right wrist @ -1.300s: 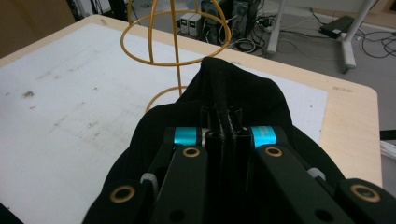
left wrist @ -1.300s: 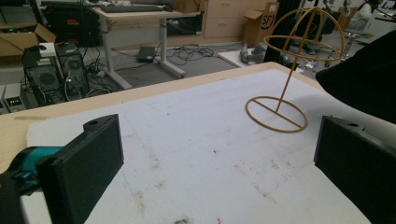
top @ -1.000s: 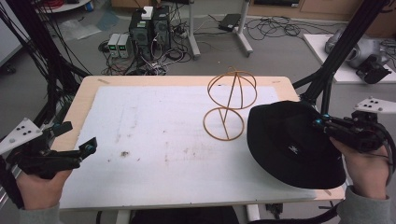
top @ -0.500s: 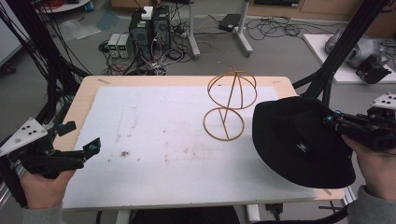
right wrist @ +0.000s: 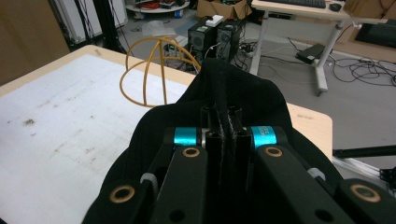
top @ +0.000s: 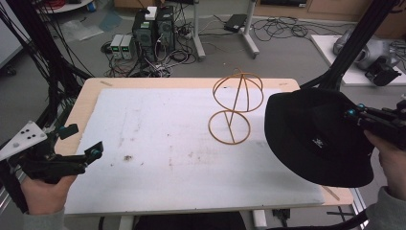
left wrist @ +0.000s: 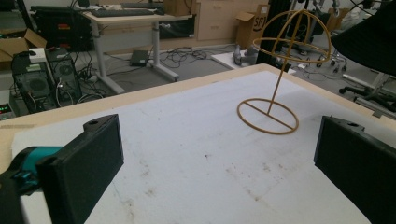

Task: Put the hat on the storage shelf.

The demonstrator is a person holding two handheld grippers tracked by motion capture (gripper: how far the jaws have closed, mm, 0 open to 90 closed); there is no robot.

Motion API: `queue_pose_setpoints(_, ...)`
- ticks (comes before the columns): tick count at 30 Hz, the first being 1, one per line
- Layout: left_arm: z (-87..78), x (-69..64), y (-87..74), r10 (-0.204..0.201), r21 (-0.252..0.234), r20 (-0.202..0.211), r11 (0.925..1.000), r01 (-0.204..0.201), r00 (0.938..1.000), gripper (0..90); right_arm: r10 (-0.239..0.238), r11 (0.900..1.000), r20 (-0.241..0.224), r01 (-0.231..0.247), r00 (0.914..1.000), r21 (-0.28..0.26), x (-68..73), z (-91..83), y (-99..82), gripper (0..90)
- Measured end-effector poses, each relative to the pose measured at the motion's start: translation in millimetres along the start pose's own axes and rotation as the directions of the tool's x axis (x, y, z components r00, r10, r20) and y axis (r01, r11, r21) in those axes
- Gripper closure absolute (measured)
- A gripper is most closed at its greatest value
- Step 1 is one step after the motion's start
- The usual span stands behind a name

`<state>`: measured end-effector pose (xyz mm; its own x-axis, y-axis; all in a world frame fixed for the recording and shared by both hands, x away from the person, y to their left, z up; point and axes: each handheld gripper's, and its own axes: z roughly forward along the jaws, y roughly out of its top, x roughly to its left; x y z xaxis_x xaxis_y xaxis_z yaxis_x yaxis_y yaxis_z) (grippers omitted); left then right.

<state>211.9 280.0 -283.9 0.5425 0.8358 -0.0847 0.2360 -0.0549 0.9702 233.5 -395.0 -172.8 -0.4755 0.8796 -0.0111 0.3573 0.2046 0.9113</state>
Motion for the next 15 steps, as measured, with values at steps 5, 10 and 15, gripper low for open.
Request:
queue_pose_setpoints(5, 1.4, 0.0, -0.6, 0.000, 0.005, 0.000, 1.0000, 0.000, 1.0000, 1.7, -0.008, 0.9999, -0.007, 0.008, 0.9999, -0.011, 1.5, -0.3, 12.1, 88.6)
queue_pose_setpoints(10, 0.5, 0.4, -0.6, -0.001, 0.004, 0.002, 1.0000, 0.001, 1.0000, 1.7, -0.023, 0.9993, -0.016, 0.023, 0.9996, -0.029, 5.6, 0.1, 27.3, 88.6)
queue_pose_setpoints(15, 0.1, -0.2, 0.4, -0.008, -0.005, 0.008, 1.0000, 0.008, 0.9999, 1.7, -0.034, 0.9986, -0.020, 0.034, 0.9992, -0.040, 9.1, 2.9, 39.9, 88.5)
